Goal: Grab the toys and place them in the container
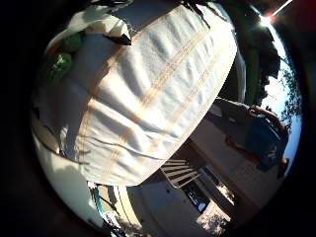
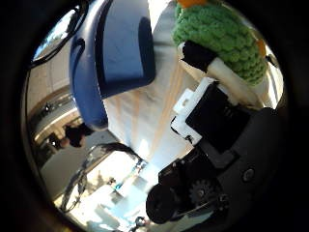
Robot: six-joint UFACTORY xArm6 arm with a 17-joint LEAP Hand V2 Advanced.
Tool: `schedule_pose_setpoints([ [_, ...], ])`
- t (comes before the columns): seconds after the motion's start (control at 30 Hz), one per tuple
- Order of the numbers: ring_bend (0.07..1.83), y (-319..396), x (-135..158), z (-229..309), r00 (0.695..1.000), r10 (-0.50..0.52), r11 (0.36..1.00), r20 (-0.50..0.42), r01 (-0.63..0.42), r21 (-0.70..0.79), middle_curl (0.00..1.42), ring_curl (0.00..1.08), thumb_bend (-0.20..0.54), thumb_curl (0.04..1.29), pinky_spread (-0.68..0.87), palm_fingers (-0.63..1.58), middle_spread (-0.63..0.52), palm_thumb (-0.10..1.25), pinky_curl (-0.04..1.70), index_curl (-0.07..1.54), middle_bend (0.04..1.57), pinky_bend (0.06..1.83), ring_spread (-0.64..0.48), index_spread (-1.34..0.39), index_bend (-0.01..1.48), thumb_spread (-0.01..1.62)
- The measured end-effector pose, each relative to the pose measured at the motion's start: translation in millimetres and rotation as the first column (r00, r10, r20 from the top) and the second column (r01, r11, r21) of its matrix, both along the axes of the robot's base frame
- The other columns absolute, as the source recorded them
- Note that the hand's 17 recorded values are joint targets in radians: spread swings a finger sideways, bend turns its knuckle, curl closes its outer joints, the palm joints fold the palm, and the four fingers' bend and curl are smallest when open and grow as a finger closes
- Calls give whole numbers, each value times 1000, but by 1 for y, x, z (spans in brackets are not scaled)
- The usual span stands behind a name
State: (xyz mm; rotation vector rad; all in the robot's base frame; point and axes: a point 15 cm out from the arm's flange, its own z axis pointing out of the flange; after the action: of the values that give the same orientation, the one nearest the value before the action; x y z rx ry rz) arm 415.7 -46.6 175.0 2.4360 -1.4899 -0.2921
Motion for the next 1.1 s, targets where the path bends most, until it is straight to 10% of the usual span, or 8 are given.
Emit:
schedule_pose_setpoints([
  [0.43, 1319, 0, -41, 63, 996, -70, 997, -50, 69, -21, 926, 768, -12, 541, 232, 1012, -228, 995, 677, -18, 1060, 1441, -79, -782, 487, 1153],
  [1.1, 1420, 140, -29, 206, 990, 18, 987, 139, -39, 153, 1116, 833, -15, 620, 174, 882, -261, 979, 790, -19, 1105, 1518, -113, -1077, 753, 1195],
])
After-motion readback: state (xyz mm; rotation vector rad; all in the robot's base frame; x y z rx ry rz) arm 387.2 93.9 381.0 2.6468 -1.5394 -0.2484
